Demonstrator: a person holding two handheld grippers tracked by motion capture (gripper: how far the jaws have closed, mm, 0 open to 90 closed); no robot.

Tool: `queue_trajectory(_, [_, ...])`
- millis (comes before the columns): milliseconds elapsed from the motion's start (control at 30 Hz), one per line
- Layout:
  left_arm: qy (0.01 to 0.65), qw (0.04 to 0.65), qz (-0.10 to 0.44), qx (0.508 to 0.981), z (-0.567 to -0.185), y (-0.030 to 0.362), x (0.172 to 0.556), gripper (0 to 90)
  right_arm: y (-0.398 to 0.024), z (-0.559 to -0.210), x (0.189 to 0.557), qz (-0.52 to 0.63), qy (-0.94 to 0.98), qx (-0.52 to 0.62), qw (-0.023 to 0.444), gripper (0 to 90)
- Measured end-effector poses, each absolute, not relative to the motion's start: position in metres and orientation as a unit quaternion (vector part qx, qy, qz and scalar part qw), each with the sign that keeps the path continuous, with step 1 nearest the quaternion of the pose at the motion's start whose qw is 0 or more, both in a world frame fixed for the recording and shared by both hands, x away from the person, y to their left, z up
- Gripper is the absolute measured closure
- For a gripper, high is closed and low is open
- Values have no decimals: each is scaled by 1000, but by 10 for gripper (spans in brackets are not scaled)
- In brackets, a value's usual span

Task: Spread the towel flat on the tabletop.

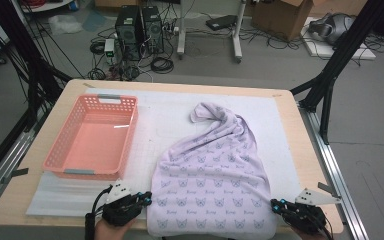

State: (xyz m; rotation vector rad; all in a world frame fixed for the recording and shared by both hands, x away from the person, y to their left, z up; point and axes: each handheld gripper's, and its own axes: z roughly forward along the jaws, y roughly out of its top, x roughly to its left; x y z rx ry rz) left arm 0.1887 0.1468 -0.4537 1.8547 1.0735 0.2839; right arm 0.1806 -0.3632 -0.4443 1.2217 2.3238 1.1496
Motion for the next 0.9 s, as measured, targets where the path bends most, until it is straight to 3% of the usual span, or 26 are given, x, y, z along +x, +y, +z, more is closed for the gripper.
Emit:
queue_trajectory(133, [430, 476, 114, 758, -454, 152, 178, 862, -365, -442, 170, 398, 809, 413, 128, 872])
queue_trajectory(167, [429, 477, 123, 757, -455, 152, 178, 820, -365, -442, 170, 399, 809, 414, 124, 839])
queue_trajectory(233, [441, 481, 122, 748, -458, 150, 185, 555, -365, -442, 173, 402, 801, 426, 123, 669])
queue_trajectory(333, [445, 496, 107, 738, -458, 144, 194, 516, -362, -441, 182, 407, 792, 434, 135, 631])
queue_trajectory(467, [433, 484, 114, 752, -462, 131, 200, 587, -352, -446, 193, 376, 801, 438, 159, 646])
queue_trajectory(500, [432, 476, 131, 755, -462, 129, 200, 661, -350, -448, 194, 375, 801, 437, 163, 675])
queue_trajectory(567, [432, 467, 141, 758, -462, 129, 198, 871, -351, -448, 194, 380, 802, 433, 157, 870])
queue_trajectory(767, [443, 455, 132, 761, -458, 148, 173, 884, -358, -446, 180, 382, 813, 419, 133, 883])
queue_trajectory(900, [419, 463, 124, 771, -457, 150, 155, 879, -360, -445, 167, 383, 825, 400, 110, 883])
